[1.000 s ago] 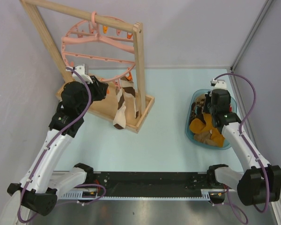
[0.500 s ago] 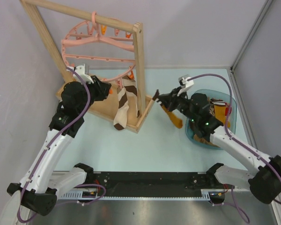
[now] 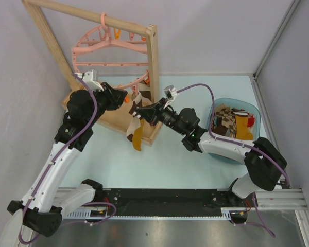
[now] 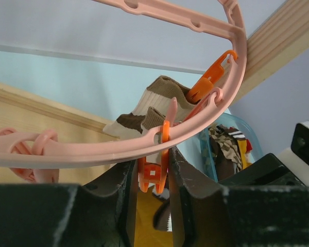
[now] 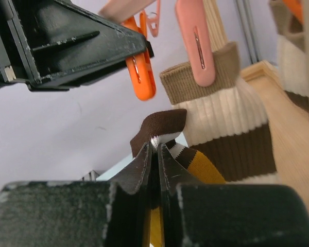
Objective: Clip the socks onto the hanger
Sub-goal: Clamp the sock onto the hanger.
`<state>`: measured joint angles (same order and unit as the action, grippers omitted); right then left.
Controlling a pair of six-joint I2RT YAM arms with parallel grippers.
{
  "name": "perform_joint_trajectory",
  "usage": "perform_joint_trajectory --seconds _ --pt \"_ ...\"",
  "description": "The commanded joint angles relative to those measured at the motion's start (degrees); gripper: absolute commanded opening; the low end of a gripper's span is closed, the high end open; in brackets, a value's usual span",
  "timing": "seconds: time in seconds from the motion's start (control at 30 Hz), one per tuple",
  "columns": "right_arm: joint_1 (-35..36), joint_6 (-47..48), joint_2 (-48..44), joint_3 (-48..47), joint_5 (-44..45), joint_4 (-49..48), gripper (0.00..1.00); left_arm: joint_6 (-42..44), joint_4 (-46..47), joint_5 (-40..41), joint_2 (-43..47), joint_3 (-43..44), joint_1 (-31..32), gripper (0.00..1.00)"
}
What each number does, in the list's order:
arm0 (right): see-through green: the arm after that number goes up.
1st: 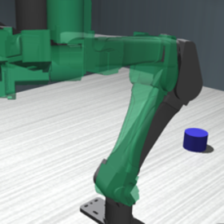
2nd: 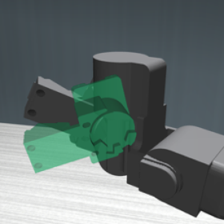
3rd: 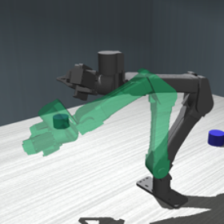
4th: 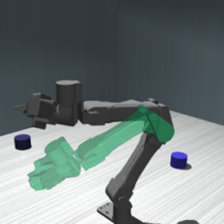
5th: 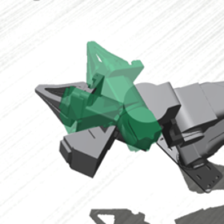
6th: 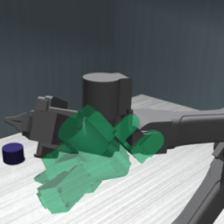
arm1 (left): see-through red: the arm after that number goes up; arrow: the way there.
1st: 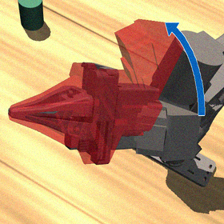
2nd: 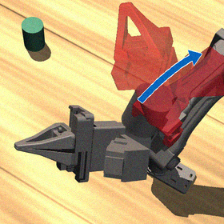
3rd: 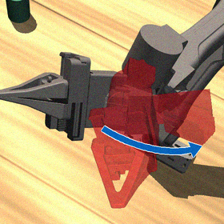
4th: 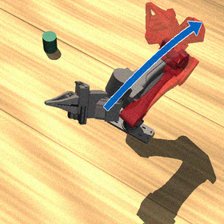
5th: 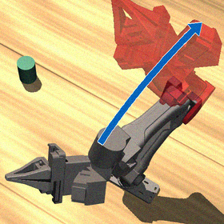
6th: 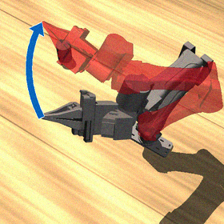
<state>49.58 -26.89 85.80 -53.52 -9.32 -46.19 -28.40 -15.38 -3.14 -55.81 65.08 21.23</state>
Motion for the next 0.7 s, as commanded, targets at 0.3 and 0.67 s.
perform_joint_trajectory --seconds 0.3,0.67 --pt "1.2 -5.4 8.7 -7.8 0.3 -13.6 0.0 -2.4 5.1 -2.2 1.5 -0.5 0.8 0.0" --pt "1.2 -5.6 8.9 -8.3 0.0 -14.2 0.0 -2.7 5.4 -2.7 1.6 -1.0 0.8 0.0"
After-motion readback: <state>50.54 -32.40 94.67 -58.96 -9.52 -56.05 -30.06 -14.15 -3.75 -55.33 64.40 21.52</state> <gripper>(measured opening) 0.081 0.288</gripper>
